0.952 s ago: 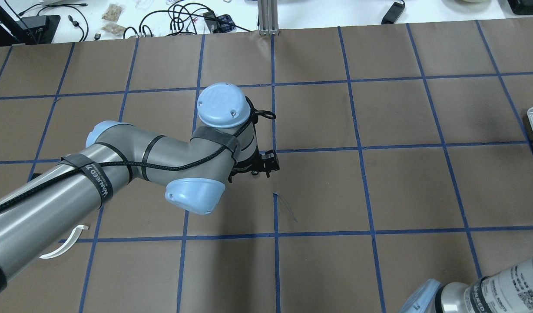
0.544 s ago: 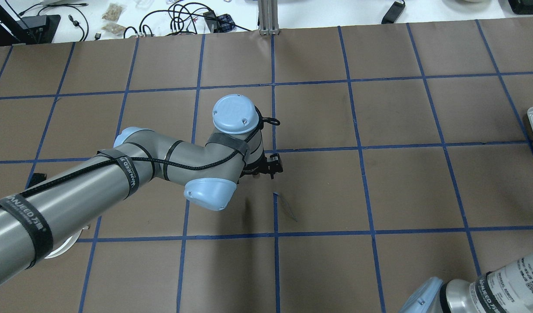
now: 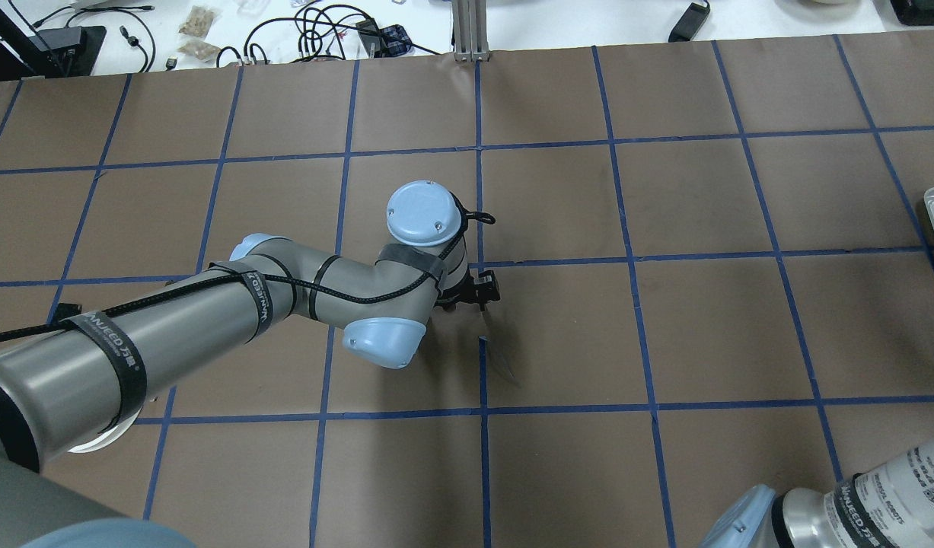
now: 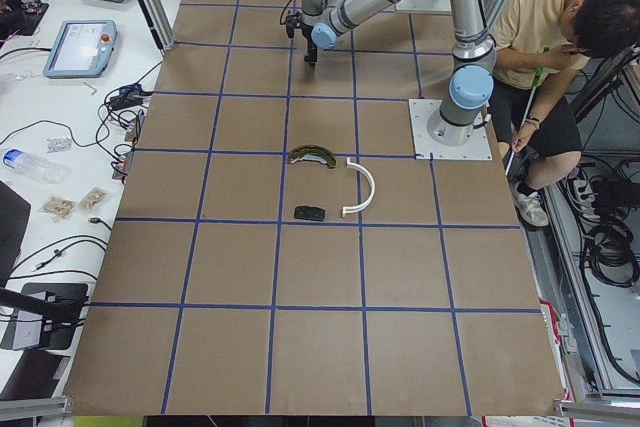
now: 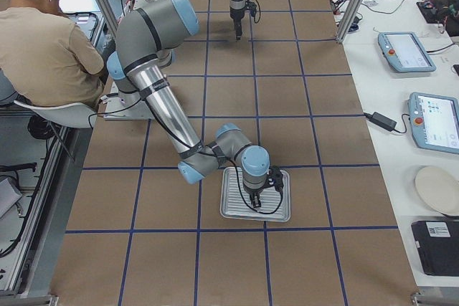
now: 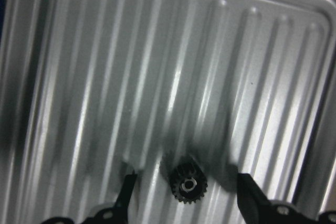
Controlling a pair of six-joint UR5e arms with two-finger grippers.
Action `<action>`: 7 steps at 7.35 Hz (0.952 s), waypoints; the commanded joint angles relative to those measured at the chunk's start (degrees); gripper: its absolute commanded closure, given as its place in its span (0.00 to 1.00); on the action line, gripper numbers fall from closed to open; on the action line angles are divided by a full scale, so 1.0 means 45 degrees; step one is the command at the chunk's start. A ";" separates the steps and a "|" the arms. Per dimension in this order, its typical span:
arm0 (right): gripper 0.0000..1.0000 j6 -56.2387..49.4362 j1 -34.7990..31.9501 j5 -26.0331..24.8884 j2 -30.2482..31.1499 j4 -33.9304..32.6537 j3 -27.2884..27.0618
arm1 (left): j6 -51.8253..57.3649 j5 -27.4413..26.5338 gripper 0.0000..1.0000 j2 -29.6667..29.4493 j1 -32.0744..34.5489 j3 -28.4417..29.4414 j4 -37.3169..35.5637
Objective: Place bearing gear from tray to pile
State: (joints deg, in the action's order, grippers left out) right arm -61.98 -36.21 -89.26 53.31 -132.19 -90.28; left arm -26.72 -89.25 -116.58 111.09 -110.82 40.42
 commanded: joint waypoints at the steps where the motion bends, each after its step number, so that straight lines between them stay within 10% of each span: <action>1: 0.51 -0.0075 0.0000 -0.0008 0.0008 -0.0019 0.0004 | 0.0058 -0.0264 0.00 -0.0226 0.0000 0.0387 -0.0155; 4: 0.68 -0.0036 0.0000 0.0264 0.0027 0.0001 0.0004 | 0.0039 -0.0264 0.00 -0.0266 0.0000 0.0467 -0.0136; 7: 0.91 0.0081 -0.0116 0.0343 0.0376 0.0117 -0.0015 | 0.0078 -0.0478 0.69 -0.0207 0.0000 0.0448 -0.0136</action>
State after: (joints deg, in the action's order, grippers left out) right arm -61.94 -36.41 -87.93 54.03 -131.97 -90.31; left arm -26.41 -90.98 -117.58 111.09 -108.74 39.79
